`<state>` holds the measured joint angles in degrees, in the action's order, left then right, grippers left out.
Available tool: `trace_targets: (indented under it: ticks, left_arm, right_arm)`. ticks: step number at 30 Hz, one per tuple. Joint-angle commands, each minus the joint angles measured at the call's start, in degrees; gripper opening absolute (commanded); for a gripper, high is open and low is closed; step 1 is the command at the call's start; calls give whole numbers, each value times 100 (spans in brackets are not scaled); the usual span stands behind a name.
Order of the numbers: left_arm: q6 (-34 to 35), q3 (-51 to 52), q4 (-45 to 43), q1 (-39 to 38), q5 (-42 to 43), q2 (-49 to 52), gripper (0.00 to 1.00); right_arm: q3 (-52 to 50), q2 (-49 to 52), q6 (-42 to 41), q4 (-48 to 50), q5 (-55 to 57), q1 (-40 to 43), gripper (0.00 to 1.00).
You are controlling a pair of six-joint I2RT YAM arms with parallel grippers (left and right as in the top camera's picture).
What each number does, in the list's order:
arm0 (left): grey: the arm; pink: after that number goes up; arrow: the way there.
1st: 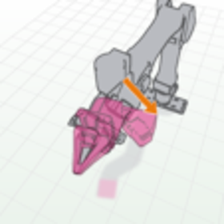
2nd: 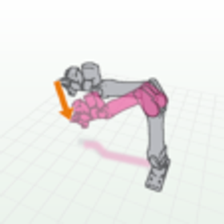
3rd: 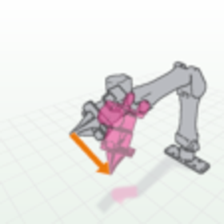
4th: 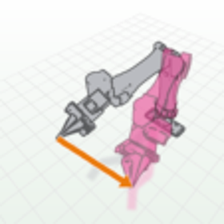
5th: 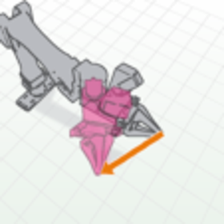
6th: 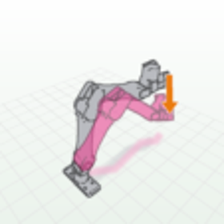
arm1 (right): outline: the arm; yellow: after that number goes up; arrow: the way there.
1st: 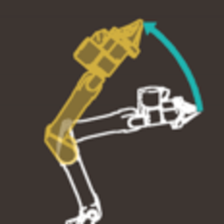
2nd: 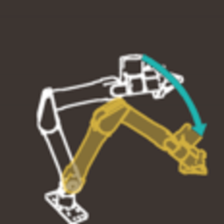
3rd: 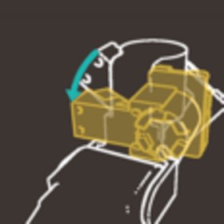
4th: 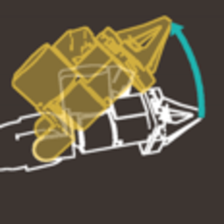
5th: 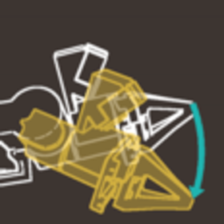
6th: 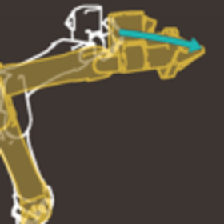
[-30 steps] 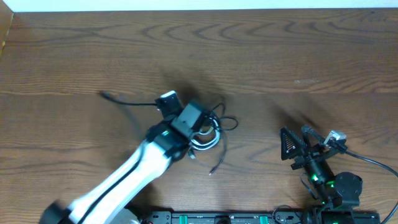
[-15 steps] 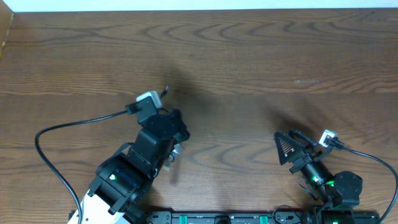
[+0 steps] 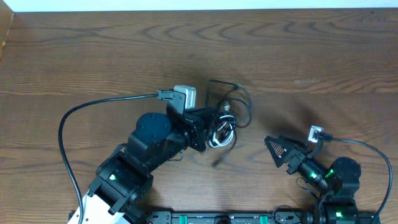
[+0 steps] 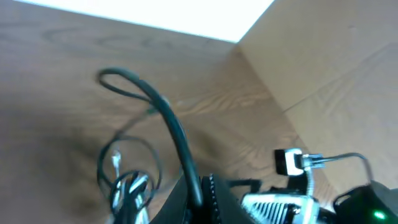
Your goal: Untangle cables
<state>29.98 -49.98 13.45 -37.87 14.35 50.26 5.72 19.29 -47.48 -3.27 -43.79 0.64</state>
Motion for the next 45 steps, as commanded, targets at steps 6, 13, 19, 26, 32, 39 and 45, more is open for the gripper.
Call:
trace_targets:
  ticks: [6, 13, 19, 26, 32, 39, 45]
  left_arm:
    - [1102, -105, -734, 24, 190, -44, 8]
    - [1980, -105, -1102, 24, -76, -20, 8]
    - [1832, -105, -1099, 24, 280, 17, 8]
    - [1178, -105, -1097, 24, 1405, 90, 8]
    - [872, -105, -1097, 24, 2031, 192, 8]
    - [859, -105, -1099, 20, 2146, 367, 8]
    - [732, -105, -1095, 20, 2146, 409, 8]
  right_arm:
    - [229, 1069, -761, 566, -363, -361, 99]
    - [227, 1438, -715, 1117, -149, -1106, 99]
    - [227, 1486, -1078, 1508, 612, -1847, 99]
    - [227, 1569, -1078, 1928, 2035, -2507, 94]
    - [229, 1921, -1246, 2839, 2253, -2758, 78]
    - [229, 2813, -1781, 3279, 2267, -2881, 70]
    - [232, 3676, -1934, 4009, 1937, -3152, 38]
